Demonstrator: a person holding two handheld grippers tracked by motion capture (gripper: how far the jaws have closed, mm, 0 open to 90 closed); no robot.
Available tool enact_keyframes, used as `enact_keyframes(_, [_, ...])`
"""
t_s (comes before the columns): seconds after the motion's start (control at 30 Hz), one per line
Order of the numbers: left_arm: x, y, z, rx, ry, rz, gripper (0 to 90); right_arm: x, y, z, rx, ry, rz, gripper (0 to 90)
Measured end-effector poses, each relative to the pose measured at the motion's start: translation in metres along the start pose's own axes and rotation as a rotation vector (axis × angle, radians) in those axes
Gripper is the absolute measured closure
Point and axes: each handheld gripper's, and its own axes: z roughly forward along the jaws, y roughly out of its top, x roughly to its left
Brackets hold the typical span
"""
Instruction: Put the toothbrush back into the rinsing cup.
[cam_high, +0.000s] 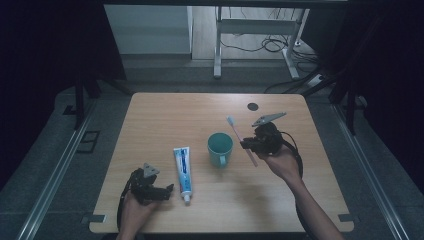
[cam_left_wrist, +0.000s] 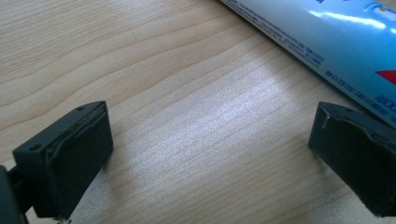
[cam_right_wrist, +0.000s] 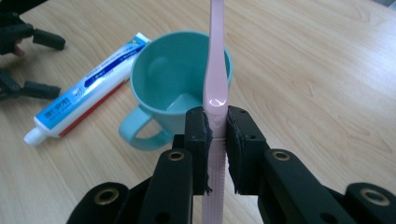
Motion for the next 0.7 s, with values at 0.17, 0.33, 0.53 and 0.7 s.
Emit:
enact_keyframes(0.17, [0.0,0.0,0.0,0.0,-0.001,-0.001,0.0,0.002,0.006,0.001,-0.029,0.007,-0.007,78.3])
enact_keyframes(0.33, [0.0,0.0,0.0,0.0,-0.001,-0.001,0.0,0.006,0.013,0.004,-0.058,0.012,-0.015,78.3])
enact_keyframes(0.53, [0.0,0.0,0.0,0.0,-0.002,-0.001,0.0,0.009,0.02,0.007,-0.088,0.026,-0.025,78.3])
enact_keyframes(0.7, [0.0,0.0,0.0,-0.001,-0.003,-0.002,0.0,0.012,0.027,0.01,-0.111,0.031,-0.029,78.3])
